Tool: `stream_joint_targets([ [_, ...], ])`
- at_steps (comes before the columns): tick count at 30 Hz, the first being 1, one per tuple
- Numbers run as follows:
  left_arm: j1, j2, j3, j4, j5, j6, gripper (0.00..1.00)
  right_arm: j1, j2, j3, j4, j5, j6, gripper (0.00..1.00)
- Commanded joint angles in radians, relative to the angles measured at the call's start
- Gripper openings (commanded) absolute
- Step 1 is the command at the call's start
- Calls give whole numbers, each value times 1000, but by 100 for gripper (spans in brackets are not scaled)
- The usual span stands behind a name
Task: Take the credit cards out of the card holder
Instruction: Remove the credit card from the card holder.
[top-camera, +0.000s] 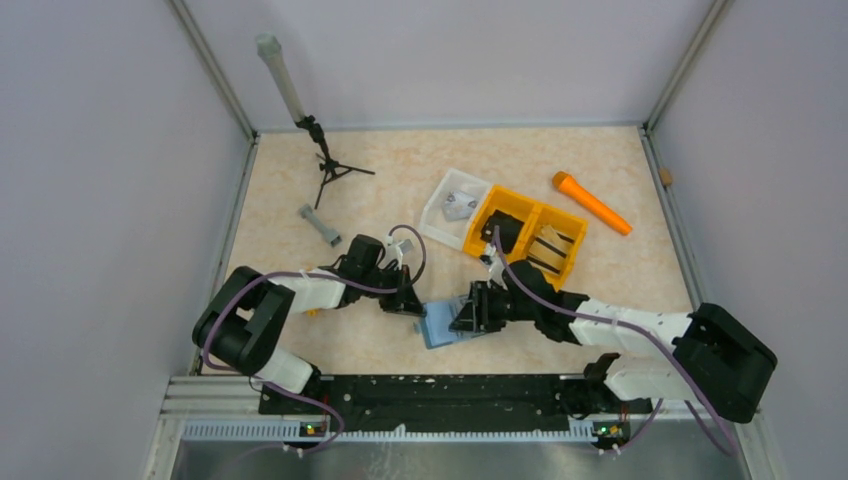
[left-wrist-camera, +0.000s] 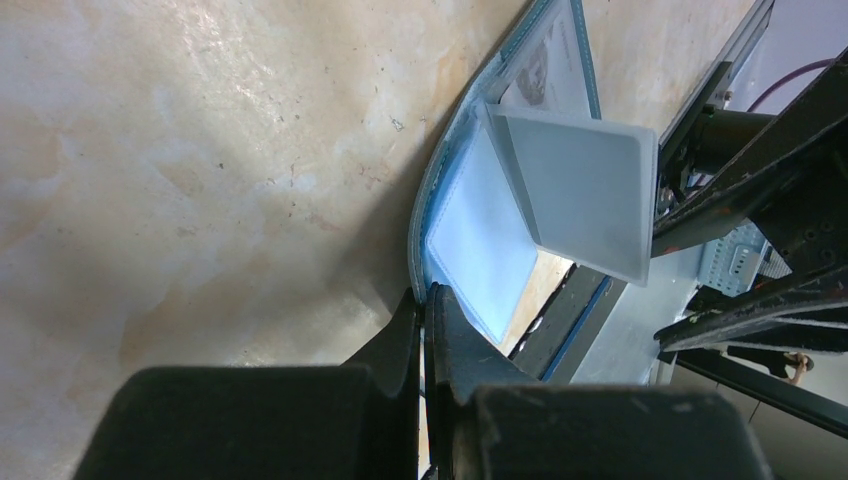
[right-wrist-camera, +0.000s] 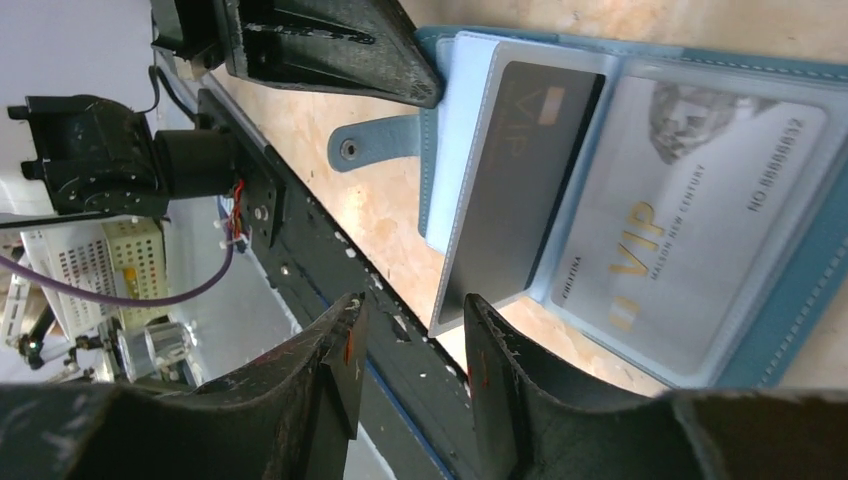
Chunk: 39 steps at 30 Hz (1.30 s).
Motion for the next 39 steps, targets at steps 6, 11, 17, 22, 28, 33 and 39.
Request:
stream_joint_targets([
  [6,-4,-37,-17,38,13,-16,0,29,97,46,109,-21,-38,43],
  [11,-4,-38,-16,43,18,-17,0,29,107,49,112,-16,-42,42],
  [17,-3,-41,-20,50,24,-23,0,28,108,56,92,5,-51,41],
  [22,-4,-54,-26,52,24,-31,2,29,83,72,8,77,-86,53],
  [28,0,-83,-88,140,12,-111,40,25,111,61,32,85,-84,54],
  [33,0,-58,-145,310,48,-206,55,16,176,38,112,46,-57,55],
  [39,-3,11,-157,454,114,-245,61,15,240,30,201,-2,-27,55],
])
